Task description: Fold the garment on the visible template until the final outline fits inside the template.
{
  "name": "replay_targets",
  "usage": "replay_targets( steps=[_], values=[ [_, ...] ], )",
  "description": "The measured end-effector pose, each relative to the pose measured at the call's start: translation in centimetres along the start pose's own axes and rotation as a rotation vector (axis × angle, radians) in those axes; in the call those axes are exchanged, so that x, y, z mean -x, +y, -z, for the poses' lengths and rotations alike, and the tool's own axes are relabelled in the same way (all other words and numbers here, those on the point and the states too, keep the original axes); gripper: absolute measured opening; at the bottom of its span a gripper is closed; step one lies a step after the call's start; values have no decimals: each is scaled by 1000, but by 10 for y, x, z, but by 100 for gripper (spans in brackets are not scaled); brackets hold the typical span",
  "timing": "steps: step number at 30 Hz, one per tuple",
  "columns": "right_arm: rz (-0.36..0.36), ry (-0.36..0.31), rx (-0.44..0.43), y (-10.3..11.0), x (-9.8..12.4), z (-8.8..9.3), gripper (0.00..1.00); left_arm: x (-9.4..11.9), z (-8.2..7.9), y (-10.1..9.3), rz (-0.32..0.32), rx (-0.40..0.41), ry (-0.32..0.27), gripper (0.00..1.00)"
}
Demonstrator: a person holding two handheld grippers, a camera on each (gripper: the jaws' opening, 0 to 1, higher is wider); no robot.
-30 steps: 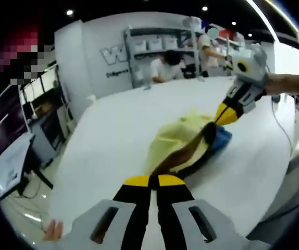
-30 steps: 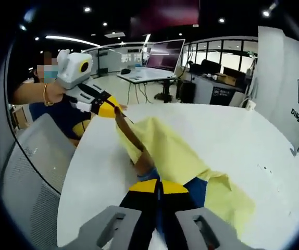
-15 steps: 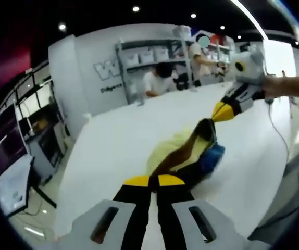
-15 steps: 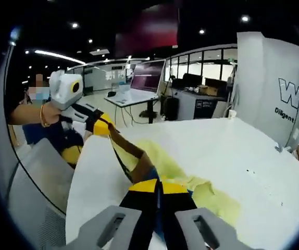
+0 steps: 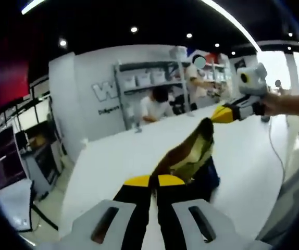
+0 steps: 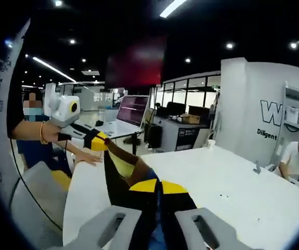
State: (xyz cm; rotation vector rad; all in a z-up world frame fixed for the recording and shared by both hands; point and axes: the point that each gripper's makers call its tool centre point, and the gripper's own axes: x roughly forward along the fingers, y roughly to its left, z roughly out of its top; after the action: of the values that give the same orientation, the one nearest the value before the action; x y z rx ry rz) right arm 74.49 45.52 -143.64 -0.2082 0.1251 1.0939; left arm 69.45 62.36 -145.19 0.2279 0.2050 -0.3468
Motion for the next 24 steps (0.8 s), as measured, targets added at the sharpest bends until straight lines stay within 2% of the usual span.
replay_targets(
  steps=[7, 12, 14, 18, 20, 21, 24],
  values=[
    [44, -56, 22, -15, 18, -32, 0, -7, -30, -4, 12, -55, -46, 0],
    [74, -73, 58, -19, 28, -48, 0, -9, -42, -4, 15, -64, -66, 0],
    [91, -86, 78, -21, 34, -59, 0, -10, -57, 0, 36, -100, -103, 0],
    [98, -107, 78, -23, 41, -73, 0, -9, -74, 0, 43, -94, -133, 0],
    [99, -114, 74, -24, 43, -75, 0, -8, -78, 0, 43, -91, -140, 0],
    [109, -132, 75, -26, 48, -83, 0, -5, -91, -1, 39, -78, -183, 0],
    [120, -152, 88, -27, 54, -94, 0, -4, -104, -2, 36, -94, -202, 0]
  ],
)
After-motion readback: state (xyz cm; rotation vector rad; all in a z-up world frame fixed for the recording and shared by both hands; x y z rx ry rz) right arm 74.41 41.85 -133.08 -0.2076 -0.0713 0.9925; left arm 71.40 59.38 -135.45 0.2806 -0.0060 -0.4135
